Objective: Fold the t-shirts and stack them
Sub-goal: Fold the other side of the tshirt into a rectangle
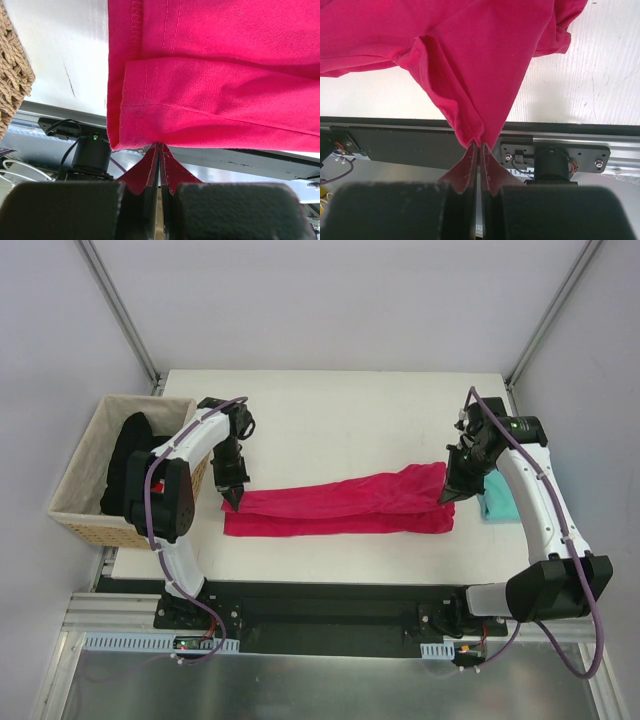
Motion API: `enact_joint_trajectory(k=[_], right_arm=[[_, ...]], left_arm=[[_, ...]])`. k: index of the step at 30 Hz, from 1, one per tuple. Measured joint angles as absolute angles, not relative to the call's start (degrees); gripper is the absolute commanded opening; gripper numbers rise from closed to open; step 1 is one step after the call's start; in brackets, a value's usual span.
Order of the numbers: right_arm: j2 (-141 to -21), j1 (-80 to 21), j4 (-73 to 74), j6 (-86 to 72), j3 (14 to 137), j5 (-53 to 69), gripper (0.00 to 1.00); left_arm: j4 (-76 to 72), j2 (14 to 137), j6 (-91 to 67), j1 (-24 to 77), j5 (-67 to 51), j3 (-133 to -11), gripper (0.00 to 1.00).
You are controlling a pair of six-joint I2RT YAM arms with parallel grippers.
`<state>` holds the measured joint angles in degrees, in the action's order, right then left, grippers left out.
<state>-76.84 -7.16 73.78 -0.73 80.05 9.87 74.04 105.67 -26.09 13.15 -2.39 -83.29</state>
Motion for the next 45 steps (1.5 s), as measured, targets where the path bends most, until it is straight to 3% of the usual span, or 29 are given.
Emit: enact_joint_trajectory(k=[11,39,40,41,43,45], right_arm=[[-79.35,-8.01,74.43,-0.71,80.49,9.89,0.01],[-83.37,-11.11,74.46,0.69,81.32,8.23,0.01],[-83.42,-11.18,74.48,0.69,81.25,8.08,0.03],[-83.46,-11.22,74.46,0.69,81.12,7.9,0.12],[-83.72,-11.27,74.5,0.36,80.71,7.53,0.42],[-84.51,-11.35,74.54,-0.27,80.18,6.87,0.49]], left_arm=[[74.37,106.06,-25.39,13.82,-2.2,-83.29,0.07],[75.05,111.87,-23.05,14.33,-1.17,-89.95,0.06],[75.09,112.05,-23.05,14.33,-1.17,-90.26,0.06],[75.13,112.25,-23.03,14.33,-1.17,-90.52,0.06],[75.05,112.51,-23.0,14.33,-1.17,-90.78,0.06],[75.11,112.55,-22.96,14.33,-1.17,-90.83,0.06]])
